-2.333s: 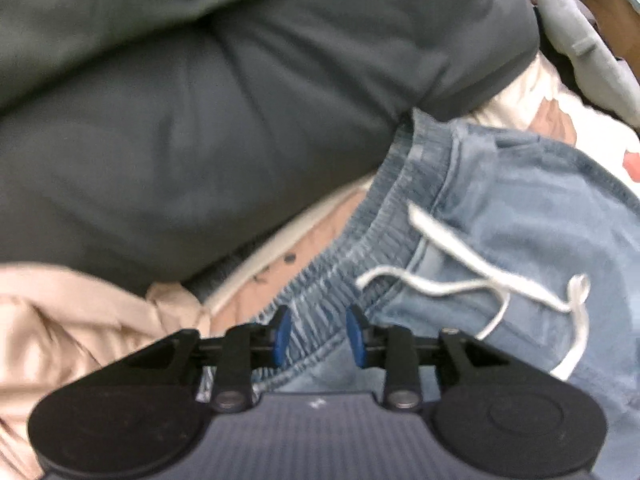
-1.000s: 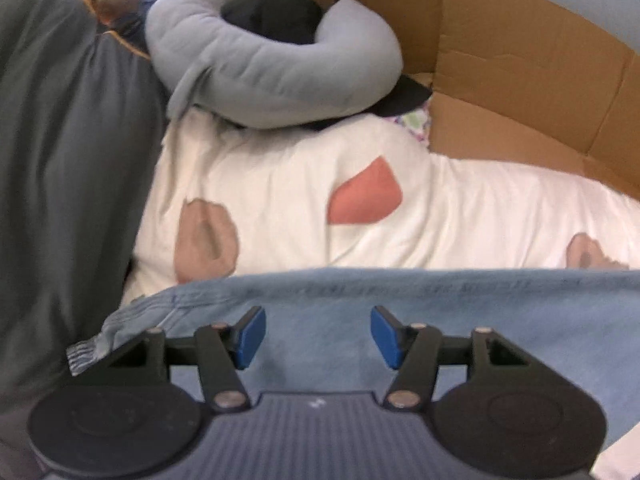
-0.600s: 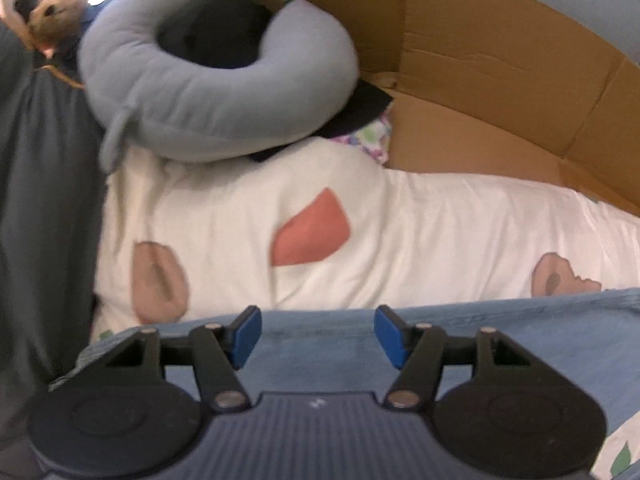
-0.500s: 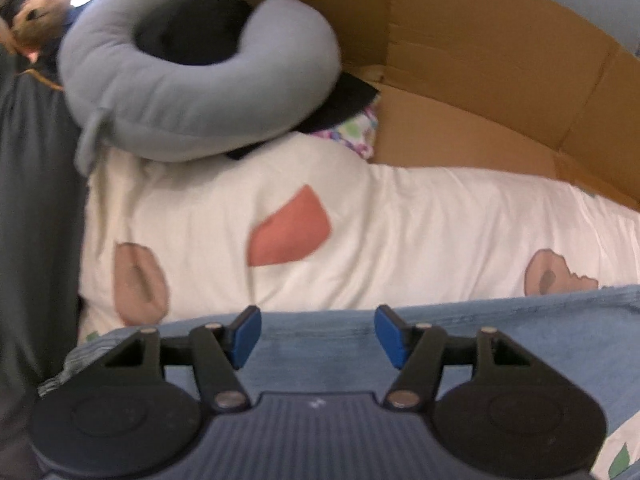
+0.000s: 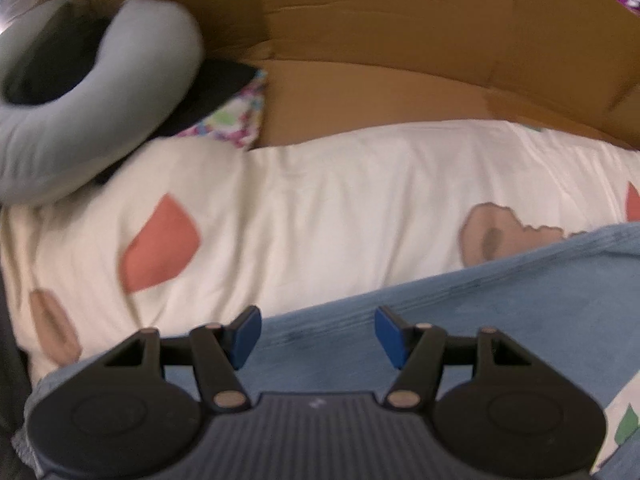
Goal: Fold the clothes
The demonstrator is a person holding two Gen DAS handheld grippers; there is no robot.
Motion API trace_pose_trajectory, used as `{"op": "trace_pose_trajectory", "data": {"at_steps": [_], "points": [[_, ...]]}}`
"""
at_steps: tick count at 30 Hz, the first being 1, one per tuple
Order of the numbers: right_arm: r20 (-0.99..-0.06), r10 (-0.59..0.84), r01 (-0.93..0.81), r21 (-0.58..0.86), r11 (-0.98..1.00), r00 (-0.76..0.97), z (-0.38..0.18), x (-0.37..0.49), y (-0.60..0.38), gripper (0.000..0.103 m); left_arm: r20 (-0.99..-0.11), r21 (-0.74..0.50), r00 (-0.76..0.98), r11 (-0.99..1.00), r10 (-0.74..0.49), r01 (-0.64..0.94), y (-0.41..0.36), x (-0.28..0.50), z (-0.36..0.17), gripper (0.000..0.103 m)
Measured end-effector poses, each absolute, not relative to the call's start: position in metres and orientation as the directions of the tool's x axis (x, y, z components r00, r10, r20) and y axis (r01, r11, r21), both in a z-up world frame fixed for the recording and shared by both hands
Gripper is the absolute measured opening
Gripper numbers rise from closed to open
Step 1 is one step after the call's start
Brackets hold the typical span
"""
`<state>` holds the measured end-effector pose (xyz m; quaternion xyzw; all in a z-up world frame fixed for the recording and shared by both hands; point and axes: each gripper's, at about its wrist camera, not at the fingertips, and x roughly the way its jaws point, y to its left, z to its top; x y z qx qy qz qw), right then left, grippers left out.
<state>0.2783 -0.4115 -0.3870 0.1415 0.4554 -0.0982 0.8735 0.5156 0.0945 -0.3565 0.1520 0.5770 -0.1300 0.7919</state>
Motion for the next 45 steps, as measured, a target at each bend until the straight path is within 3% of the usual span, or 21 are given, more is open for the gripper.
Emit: {"op": "trace_pose_trajectory", "data": {"at_steps": [18, 20, 22, 25, 30, 44, 45], "points": [[-0.703, 0.051, 0.375, 0.437, 0.818, 0.709, -0.4, 0.298, -0.445, 0.067, -0.949, 0.095, 0.314, 0.916, -0.036, 0.391, 0.108, 0.52, -0.374, 0.066], [-0.699, 0.043, 0.404, 0.46, 0.791, 0.713, -0.401, 0.305, -0.447, 0.065, -0.95, 0.092, 0.309, 0.918, -0.034, 0.385, 0.112, 0.518, -0.379, 0.066], [-0.708, 0.035, 0.445, 0.48, 0.756, 0.705, -0.405, 0.314, -0.448, 0.057, -0.951, 0.087, 0.306, 0.924, -0.033, 0.372, 0.115, 0.515, -0.383, 0.066], [-0.738, 0.009, 0.461, 0.43, 0.777, 0.675, -0.409, 0.325, -0.442, 0.043, -0.953, 0.084, 0.301, 0.926, -0.032, 0.367, 0.117, 0.509, -0.387, 0.066], [-0.769, 0.036, 0.408, 0.378, 0.831, 0.639, -0.414, 0.33, -0.43, 0.032, -0.958, 0.091, 0.286, 0.922, -0.022, 0.376, 0.117, 0.501, -0.391, 0.066], [-0.806, 0.079, 0.325, 0.324, 0.888, 0.587, -0.422, 0.332, -0.422, 0.033, -0.963, 0.119, 0.268, 0.917, 0.014, 0.38, 0.113, 0.495, -0.394, 0.066], [-0.808, 0.082, 0.318, 0.319, 0.893, 0.583, -0.421, 0.335, -0.423, 0.026, -0.964, 0.124, 0.265, 0.918, 0.021, 0.378, 0.113, 0.495, -0.395, 0.066]]}}
